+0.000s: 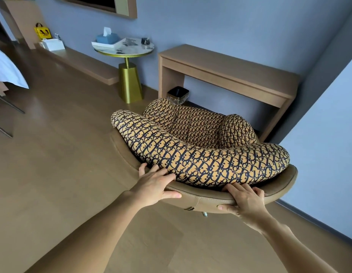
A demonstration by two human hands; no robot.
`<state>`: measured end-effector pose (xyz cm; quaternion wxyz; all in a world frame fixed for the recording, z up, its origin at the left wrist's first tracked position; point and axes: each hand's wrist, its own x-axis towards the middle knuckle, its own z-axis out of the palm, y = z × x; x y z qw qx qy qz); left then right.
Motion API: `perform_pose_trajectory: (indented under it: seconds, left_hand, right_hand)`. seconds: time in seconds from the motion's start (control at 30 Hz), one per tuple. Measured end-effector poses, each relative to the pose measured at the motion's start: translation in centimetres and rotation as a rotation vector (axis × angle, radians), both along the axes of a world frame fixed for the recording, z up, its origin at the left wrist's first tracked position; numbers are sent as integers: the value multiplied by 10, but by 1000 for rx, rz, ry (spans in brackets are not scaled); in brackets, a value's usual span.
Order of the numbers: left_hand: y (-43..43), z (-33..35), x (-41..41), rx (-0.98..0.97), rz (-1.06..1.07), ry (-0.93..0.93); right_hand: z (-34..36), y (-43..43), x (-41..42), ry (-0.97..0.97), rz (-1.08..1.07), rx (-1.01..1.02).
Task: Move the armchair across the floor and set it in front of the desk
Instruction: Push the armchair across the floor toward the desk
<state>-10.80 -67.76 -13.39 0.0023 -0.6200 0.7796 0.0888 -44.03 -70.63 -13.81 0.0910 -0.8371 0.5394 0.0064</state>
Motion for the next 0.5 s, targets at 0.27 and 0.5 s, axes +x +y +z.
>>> perform_pose_trajectory:
  seconds: [0.27,0.5]
  left_hand:
    - [-2,11,-32,156,-7,57]
    - [-27,57,-15,533,-306,97]
  right_hand:
    - [14,-18,-19,189,-89,162]
    - [49,-19,-5,415,-222,305]
